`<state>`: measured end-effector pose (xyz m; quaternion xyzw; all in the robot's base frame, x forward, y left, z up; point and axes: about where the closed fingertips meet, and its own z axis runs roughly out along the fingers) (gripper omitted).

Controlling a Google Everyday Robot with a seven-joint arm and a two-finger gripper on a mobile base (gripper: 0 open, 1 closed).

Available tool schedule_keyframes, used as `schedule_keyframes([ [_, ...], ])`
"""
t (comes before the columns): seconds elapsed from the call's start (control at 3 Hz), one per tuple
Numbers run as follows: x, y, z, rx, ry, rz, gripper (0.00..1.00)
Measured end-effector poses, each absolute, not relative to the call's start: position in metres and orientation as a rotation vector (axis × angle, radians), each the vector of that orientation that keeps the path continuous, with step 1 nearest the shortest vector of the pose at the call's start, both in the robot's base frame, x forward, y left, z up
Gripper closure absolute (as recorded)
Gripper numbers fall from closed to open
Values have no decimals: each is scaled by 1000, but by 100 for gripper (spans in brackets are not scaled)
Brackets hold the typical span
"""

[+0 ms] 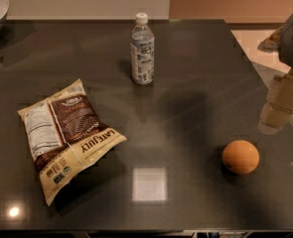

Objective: Move orange near blue plastic bottle

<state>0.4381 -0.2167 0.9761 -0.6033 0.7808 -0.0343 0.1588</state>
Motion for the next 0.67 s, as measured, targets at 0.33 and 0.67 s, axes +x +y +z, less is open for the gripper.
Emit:
schedule_keyframes([
  [0.33,438,-217,976,-1725,2232,-98,0],
  [0.67,438,-215,969,-1768,2219,-76,0],
])
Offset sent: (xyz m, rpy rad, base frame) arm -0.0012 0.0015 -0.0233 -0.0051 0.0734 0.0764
